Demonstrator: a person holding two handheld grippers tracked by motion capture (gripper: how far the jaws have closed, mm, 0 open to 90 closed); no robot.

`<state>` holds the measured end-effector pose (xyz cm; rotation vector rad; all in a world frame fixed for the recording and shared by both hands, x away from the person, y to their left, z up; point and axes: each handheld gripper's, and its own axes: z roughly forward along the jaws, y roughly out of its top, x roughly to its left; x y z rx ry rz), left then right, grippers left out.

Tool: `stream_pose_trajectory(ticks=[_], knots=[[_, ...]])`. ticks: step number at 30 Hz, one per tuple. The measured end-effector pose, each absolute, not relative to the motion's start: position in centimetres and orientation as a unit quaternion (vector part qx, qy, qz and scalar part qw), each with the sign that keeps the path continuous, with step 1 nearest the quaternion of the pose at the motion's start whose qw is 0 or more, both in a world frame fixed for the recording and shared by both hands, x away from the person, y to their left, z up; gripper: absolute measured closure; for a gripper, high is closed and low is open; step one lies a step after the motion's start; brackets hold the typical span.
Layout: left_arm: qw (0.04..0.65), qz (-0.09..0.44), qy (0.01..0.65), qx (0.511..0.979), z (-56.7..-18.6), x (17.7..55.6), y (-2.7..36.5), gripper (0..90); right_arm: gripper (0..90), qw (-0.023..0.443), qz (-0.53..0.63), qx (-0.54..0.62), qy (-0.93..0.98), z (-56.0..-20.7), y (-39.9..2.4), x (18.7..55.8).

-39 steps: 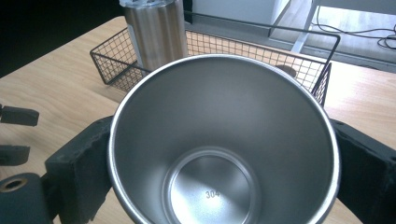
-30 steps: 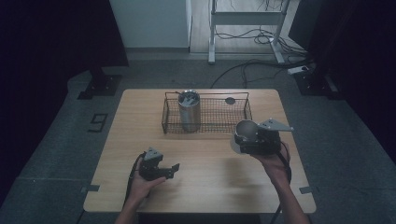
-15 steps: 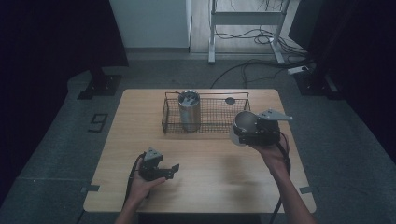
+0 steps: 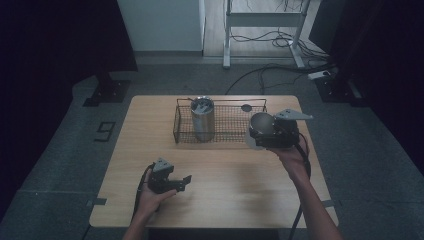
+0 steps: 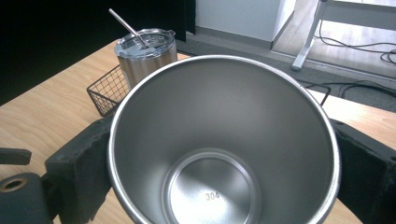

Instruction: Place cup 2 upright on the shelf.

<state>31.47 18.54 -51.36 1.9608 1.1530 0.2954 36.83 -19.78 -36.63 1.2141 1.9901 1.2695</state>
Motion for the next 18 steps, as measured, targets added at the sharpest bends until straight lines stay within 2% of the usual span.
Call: stream_pose_trajectory(ticks=[18], knots=[[0.410, 0.117, 0.458, 0.780, -51.5, 31.6, 18.6, 14.8, 5.9, 0.245, 0.464, 0.441, 0.728, -35.7, -19.0, 39.3]])
